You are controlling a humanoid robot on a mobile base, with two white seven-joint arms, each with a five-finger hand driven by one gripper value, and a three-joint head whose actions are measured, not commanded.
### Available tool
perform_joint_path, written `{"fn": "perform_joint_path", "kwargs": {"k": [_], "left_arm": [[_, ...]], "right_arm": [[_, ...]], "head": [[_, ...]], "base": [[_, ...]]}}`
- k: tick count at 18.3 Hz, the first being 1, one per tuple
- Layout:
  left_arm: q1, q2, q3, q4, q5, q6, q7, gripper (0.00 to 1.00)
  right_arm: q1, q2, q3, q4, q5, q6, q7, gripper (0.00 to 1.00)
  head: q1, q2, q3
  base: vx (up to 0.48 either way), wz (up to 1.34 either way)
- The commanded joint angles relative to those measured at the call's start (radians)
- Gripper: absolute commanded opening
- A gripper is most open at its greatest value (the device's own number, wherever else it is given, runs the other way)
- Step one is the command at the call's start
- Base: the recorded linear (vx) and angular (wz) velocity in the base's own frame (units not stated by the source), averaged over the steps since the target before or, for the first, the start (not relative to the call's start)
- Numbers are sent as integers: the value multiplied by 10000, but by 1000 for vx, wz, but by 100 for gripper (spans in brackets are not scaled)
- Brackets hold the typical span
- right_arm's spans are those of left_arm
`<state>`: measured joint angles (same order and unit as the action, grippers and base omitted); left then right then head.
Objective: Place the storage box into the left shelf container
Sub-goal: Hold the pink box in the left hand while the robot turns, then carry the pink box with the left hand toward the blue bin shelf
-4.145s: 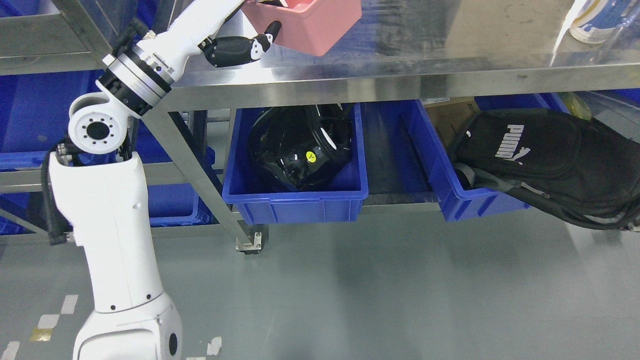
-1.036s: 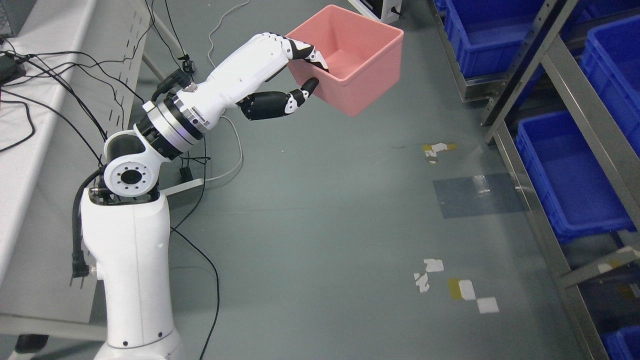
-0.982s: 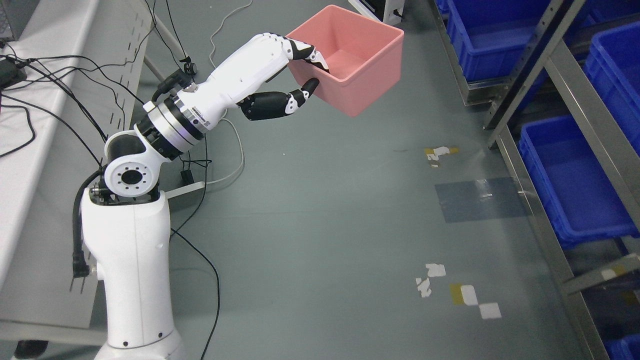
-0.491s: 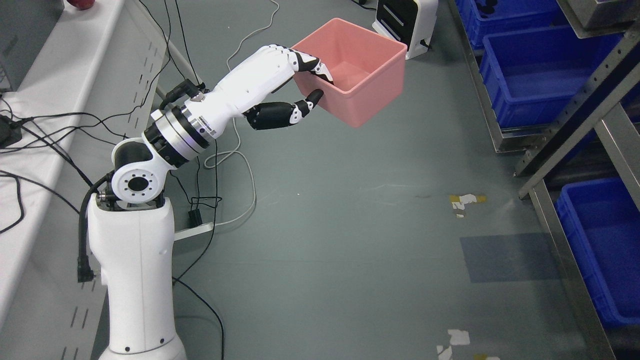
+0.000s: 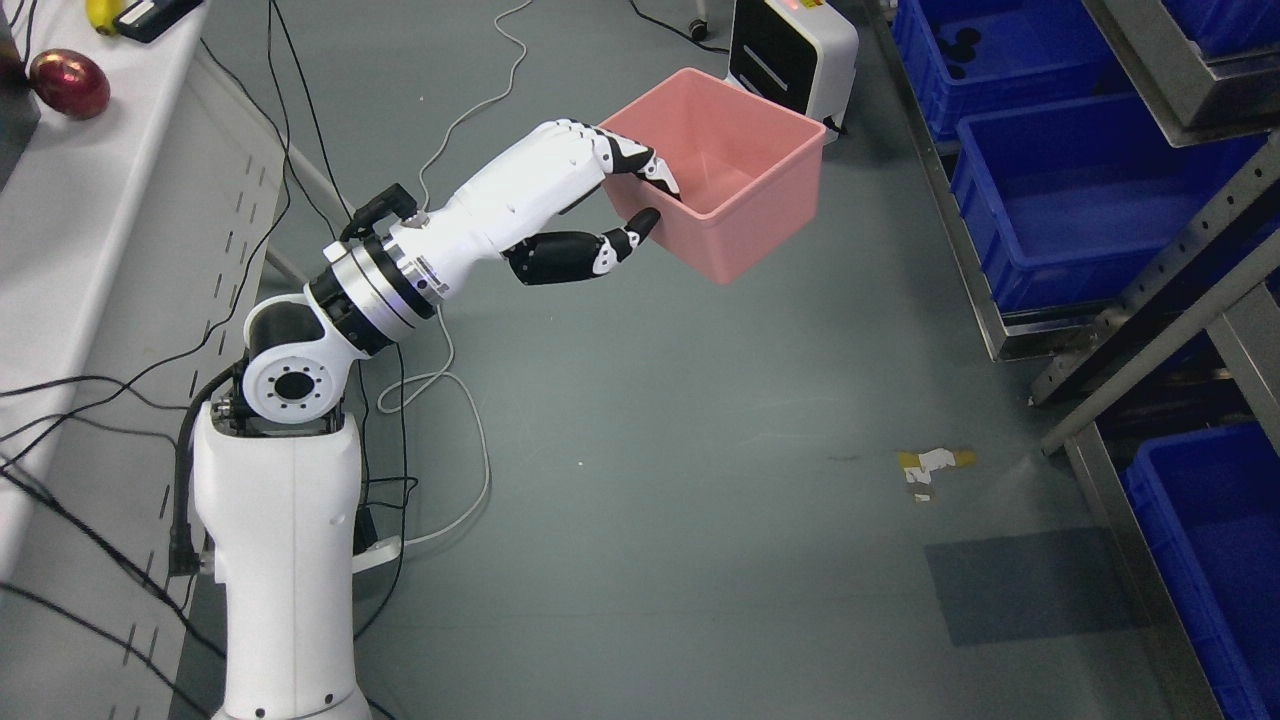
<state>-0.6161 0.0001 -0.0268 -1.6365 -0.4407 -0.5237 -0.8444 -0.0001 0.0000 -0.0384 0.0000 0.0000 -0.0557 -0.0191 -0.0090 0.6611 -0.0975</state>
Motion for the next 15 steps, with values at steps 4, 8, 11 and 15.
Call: {"fn": "perform_joint_path", "kwargs": {"k": [4,8,11,15], "left_arm": [[1144,174,-1434,58,35,-576,-100,2],[1650,174,-1879,242,35,-713,-100,3],[1697,174,-1895,288,35,-760,-115,3],[1819,174,-2033,304,35,-806,-115,3]], "right_arm": [[-183,-175,0,-174,0,5,7,99],[-183,-175,0,-174,0,5,7,99],[-183,-175,0,-174,0,5,7,99],[-183,-175,0,-174,0,5,7,99]], "head": [[0,0,0],[0,0,0],[0,0,0],[0,0,0]], "base": [[290,-197],[225,-467],[196,-627],[177,-740]]}}
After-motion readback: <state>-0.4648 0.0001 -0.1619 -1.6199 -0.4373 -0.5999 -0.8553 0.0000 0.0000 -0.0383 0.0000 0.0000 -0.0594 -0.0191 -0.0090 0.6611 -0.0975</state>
